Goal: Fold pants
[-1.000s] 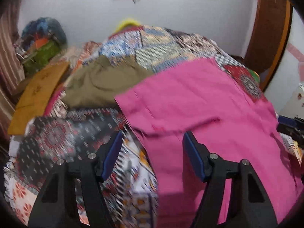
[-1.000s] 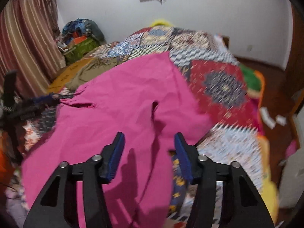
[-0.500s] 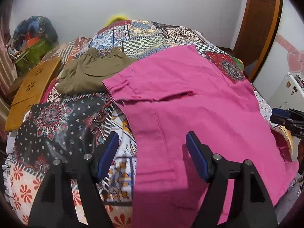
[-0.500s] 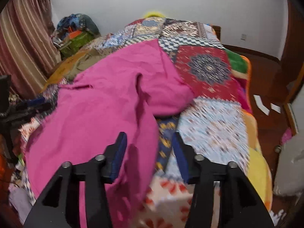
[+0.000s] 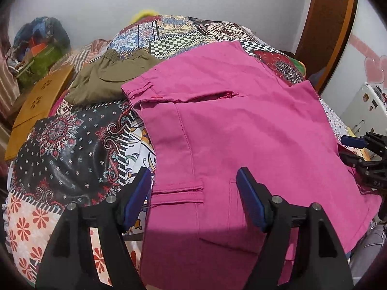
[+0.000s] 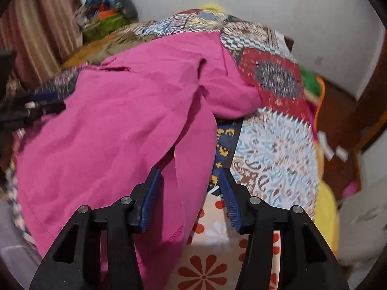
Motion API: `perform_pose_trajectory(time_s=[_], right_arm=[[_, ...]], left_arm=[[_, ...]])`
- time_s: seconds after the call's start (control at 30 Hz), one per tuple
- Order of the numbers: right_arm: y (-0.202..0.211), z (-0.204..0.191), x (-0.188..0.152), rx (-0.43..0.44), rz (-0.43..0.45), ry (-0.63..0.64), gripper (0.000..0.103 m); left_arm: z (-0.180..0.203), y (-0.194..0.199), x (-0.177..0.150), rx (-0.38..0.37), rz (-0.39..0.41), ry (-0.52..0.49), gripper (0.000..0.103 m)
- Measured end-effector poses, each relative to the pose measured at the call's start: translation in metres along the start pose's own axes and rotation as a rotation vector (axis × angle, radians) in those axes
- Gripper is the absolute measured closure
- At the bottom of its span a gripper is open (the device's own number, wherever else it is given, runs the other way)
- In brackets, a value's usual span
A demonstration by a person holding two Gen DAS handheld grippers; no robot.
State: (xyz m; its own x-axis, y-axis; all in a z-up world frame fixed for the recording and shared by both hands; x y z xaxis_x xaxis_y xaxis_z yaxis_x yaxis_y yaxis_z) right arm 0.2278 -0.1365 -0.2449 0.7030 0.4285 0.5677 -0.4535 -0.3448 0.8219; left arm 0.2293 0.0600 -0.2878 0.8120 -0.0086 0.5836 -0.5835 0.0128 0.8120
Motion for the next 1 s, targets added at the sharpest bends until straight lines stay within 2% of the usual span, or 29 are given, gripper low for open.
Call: perform_pose_trajectory(time_s=[0.2,0.27,0.37,0.47,0.53,0.73,0.8,0.87,1.0], right_arm=[[-0.021,0.028,0.013,-0.034,0.018,-0.134,0.058],[-0.026,0.03,0.022,-0.024,0.031,-0.132,0.081],[-0.029,0.024,0.024,-0.014,0.034,-0.105,0.091],[-0.024,0.024,0.02,-0.04,0.049,-0.1,0.094],[-0.019,0.037,0.015,-0.05,0.062,-0.154,0.094],[-0.021,0.07,-0.001,0.006,0.043,-0.329,0.093],[-0.017,0.073,-0.002,0.017,0.055,-0.37,0.088],[-0.009,0.07,0.0,-0.019,0.07,-0.347,0.082],[0.008,0.05,0.01,-0.075,0.102,-0.23,0.078]], left_arm=[[0.0,-0.003,-0.004,-0.004,0.0,0.012,0.027],[-0.002,-0.004,-0.004,-0.007,0.0,0.018,0.026],[-0.001,-0.004,-0.006,-0.012,-0.003,0.026,0.025],[-0.002,-0.004,-0.007,-0.009,0.0,0.023,0.025],[-0.001,-0.004,-0.007,-0.004,0.002,0.016,0.024],[0.001,-0.006,-0.009,-0.026,0.001,0.019,0.019],[0.001,-0.005,-0.009,-0.015,0.009,0.01,0.019],[0.002,-0.004,-0.009,-0.003,0.011,0.0,0.019],[0.005,0.003,-0.005,0.014,0.01,-0.027,0.02]])
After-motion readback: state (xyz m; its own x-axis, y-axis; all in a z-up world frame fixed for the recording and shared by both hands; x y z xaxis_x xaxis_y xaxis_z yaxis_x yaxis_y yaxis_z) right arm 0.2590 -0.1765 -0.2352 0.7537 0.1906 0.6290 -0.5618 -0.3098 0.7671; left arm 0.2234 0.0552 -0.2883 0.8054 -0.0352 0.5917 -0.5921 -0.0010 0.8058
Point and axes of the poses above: each gripper's, at about its wrist camera, not at the fingertips, and y roughly against the way its jaws point, z to its right, x to its top, the point moved 9 cm from there along -y, roughly the way its jaws point, and after that the axes turned 2 degrees about -y, right-handed, at the moved point
